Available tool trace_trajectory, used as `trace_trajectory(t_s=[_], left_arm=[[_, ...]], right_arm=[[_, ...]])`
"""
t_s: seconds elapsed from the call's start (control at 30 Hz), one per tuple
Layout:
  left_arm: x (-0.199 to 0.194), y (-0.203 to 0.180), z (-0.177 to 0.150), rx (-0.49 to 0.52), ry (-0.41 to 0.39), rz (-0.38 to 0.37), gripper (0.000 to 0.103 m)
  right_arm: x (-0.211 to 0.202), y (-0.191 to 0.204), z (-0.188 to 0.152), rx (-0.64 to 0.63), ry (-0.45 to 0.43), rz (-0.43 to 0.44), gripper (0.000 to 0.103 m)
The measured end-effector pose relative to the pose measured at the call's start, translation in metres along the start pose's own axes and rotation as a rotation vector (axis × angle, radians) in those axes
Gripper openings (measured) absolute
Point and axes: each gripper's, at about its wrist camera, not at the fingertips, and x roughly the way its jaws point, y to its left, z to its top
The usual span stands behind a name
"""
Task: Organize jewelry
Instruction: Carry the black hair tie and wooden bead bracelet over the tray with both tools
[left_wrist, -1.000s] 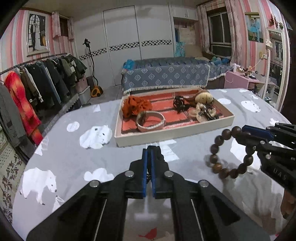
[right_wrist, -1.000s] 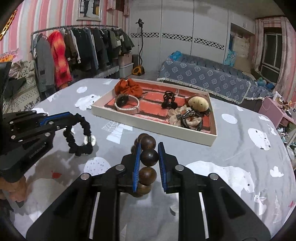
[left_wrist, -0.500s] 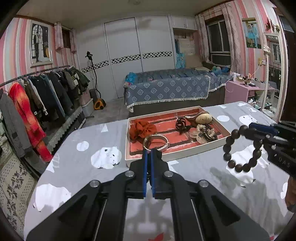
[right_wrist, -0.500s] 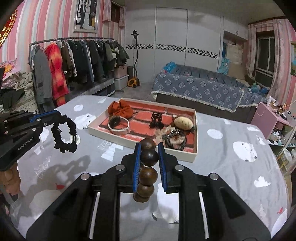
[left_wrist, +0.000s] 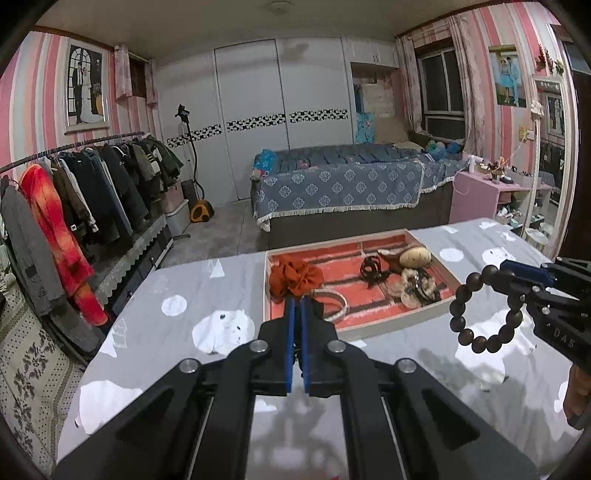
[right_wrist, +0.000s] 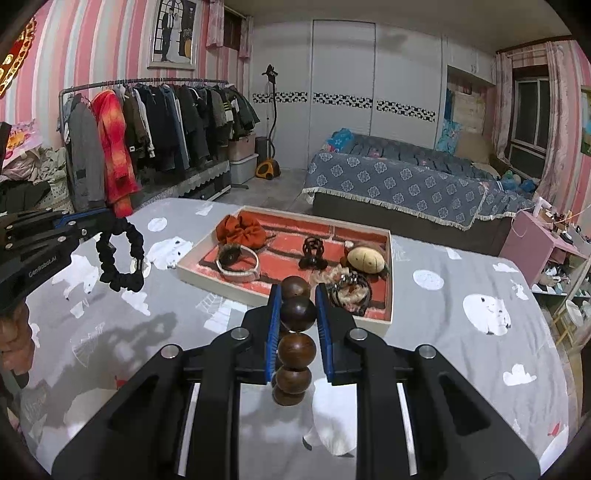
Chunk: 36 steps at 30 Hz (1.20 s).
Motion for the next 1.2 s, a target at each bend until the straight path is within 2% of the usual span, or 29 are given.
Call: trace_trajectory(t_s=[0.43, 0.77, 0.87, 1.0, 1.2], left_arm=[[0.037, -0.013, 0.057, -0.025, -0.031, -0.07, 0.003], [0.096, -0.005, 0.089, -0.093, -0.044, -0.101, 0.003], [0.115, -0.006, 0.088, -0.11, -0.027, -0.113, 0.003], [0.143, -0.018, 0.078, -0.08, 0.015, -0.113, 0.003], [0.183, -0.019, 0.055, -0.096, 0.108, -0.12, 0.003]], right_arm=[[0.023, -0.019, 0.069, 0.024, -0.057, 0.016, 0.02], [0.079, -0.042, 0.108, 0.057, -0.062, 0.03, 0.02], [0.097, -0.047, 0.112, 0.069, -0.053, 0.035, 0.02], [0.121, -0.051, 0.105, 0.075, -0.037, 0.037, 0.02], [0.157, -0.052, 0.092, 0.071, 0.039, 0.024, 0.02]])
